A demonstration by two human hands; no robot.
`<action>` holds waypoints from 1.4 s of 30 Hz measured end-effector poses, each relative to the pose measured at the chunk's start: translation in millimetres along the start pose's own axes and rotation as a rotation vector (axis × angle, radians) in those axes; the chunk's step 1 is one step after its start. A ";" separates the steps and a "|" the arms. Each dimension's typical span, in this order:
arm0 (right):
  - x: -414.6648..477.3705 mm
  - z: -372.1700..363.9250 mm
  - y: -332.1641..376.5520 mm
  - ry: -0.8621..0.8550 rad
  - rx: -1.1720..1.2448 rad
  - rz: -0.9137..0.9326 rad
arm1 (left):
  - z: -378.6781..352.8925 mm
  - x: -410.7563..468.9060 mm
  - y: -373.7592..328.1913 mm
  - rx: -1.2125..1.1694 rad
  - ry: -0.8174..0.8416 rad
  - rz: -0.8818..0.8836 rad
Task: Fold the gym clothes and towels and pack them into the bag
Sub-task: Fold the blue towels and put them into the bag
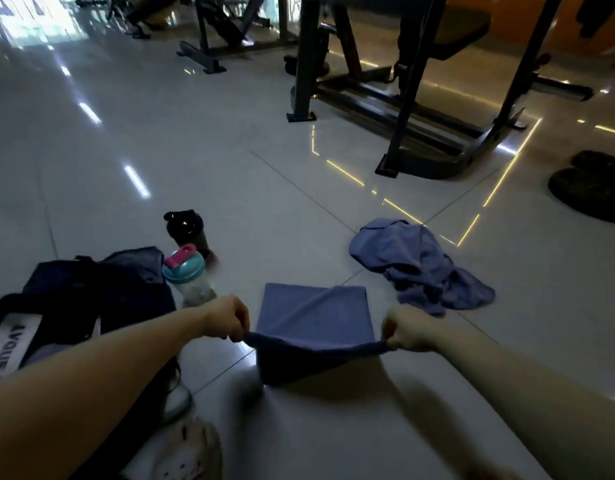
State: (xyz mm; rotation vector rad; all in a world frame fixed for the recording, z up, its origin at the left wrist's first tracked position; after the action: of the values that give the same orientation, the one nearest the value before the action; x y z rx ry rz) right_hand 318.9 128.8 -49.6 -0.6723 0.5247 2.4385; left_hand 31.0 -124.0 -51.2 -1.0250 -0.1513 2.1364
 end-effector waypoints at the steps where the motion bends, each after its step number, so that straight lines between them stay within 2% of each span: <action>1: -6.5 -10.5 1.1 0.089 0.014 -0.005 | -8.9 -3.4 3.5 0.009 0.071 0.016; 3: -18.0 -27.7 2.3 0.252 0.071 -0.019 | -22.3 -9.2 6.6 0.040 0.202 0.040; 8: -38.0 -61.4 5.6 0.513 0.189 -0.100 | -57.4 -16.0 -0.1 0.087 0.505 0.116; 10: -45.3 -68.8 7.6 0.664 0.225 -0.113 | -70.8 -14.8 -2.2 0.079 0.572 0.141; 12: -47.9 -67.8 5.3 0.723 0.261 -0.112 | -78.2 -10.9 -2.0 0.039 0.591 0.154; 14: -42.8 -62.0 -4.6 0.676 0.306 -0.125 | -78.8 -5.1 -0.4 -0.030 0.555 0.161; 16: -33.5 -54.2 -18.3 0.551 0.365 -0.140 | -75.4 3.0 2.4 -0.113 0.458 0.157; 19: -15.1 -47.5 -34.7 0.348 0.415 -0.144 | -70.2 18.3 8.3 -0.226 0.221 0.122; 23: 9.2 -48.6 -43.1 0.207 0.419 -0.134 | -75.6 44.7 12.8 -0.383 -0.142 0.063; 25: 22.7 -48.8 -45.1 0.119 0.398 -0.111 | -84.5 53.4 12.2 -0.440 -0.245 0.061; 30: 51.4 -64.8 -53.5 -0.087 0.372 -0.116 | -108.7 73.6 21.6 -0.546 -0.329 0.150; 34: 65.9 -87.1 -55.8 -0.131 0.379 -0.154 | -113.0 89.8 28.5 -0.540 -0.381 0.193; 38: 76.2 -102.0 -58.6 -0.163 0.403 -0.237 | -119.0 98.8 28.8 -0.479 -0.405 0.197; 42: 80.6 -100.6 -58.6 -0.177 0.405 -0.257 | -121.4 100.5 22.7 -0.291 -0.466 0.148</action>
State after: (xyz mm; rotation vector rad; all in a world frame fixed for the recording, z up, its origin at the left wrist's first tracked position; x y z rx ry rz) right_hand 330.5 157.0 -187.9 -0.3270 0.7785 2.0426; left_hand 64.2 -97.0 -204.7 -0.6904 -0.6430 2.5114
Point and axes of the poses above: each hand's wrist, its own x-axis towards the middle knuckle, its own z-axis out of the back of the hand, y = z × x, the point moved 1 cm from there along x, towards the middle knuckle
